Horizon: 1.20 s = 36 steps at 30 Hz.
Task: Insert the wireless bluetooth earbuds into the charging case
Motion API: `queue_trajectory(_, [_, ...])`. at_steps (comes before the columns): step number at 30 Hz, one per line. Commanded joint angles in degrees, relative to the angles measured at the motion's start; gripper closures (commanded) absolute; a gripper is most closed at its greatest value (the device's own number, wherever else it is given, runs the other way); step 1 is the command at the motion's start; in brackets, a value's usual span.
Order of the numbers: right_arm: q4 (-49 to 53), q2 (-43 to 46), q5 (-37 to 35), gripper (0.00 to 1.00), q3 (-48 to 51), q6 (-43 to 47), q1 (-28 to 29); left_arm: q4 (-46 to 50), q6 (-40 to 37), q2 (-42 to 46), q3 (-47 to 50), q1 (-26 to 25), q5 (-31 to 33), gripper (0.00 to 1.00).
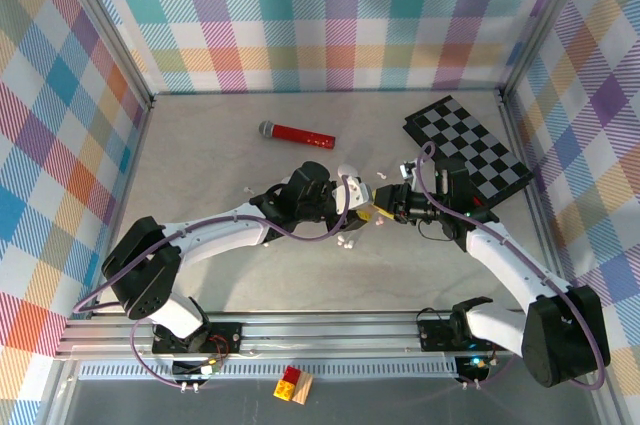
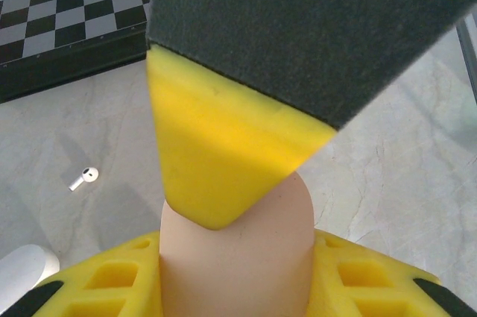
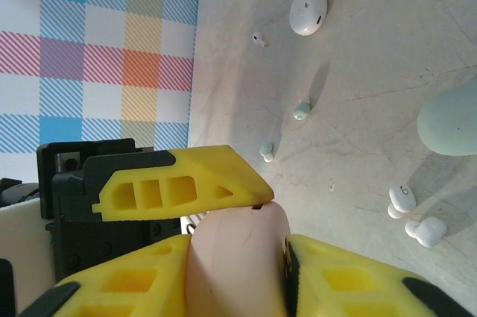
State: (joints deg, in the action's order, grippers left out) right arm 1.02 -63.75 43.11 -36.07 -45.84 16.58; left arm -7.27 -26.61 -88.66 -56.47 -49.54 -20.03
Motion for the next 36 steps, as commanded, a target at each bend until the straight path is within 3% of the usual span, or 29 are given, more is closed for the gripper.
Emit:
queue_trajectory(1, [-0.93, -0.77, 1.07, 0.71, -0.31, -0.91, 0.03, -2.28, -0.27, 0.87, 0.77, -1.0, -0.17, 0.66])
queue_trajectory(3, [-0.69, -0.69, 1.27, 0.71, -0.3, -0.94, 0.03, -2.98, 0.54, 0.95, 0.92, -1.0, 1.0, 0.66])
queue_trajectory(7, [0.03, -0.72, 1.44, 0.59, -0.48, -0.76, 0.03, -3.44, 1.73, 0.61, 0.43, -1.0, 2.62, 0.66])
queue_trajectory(10, [0.18, -0.99, 1.79, 0.58, -0.57, -0.7, 0.03, -3.98, 2.18, -0.06, 0.12, -1.02, 2.81, 0.65])
queue_trajectory(19, [1.27, 0.04, 0.86, 0.8, -0.75, -0.39, 0.03, -4.48, 2.18, 0.05, 0.33, -1.0, 2.56, 0.63])
queue_trajectory(23, [0.44, 1.24, -0.07, 0.82, -0.33, -2.88, -0.68, -12.85, 5.44, 1.49, 4.41, -0.92, 1.91, 0.51])
queue_trajectory(28, [-10.48, 1.26, 6.45, 0.85, 3.7, -13.63, -5.66, -26.23, 14.51, 1.35, 8.75, 1.73, -3.86, 0.25])
queue_trajectory(31, [-17.33, 1.3, 9.9, 0.87, 5.45, -19.5, -7.64, -37.02, 17.31, 0.96, 12.0, 2.67, -5.77, 0.16])
queue_trajectory(36, [-28.04, 1.86, 13.97, 0.87, 6.64, -28.23, -8.56, -47.22, 22.13, -0.69, 13.58, 3.74, -7.52, 0.13])
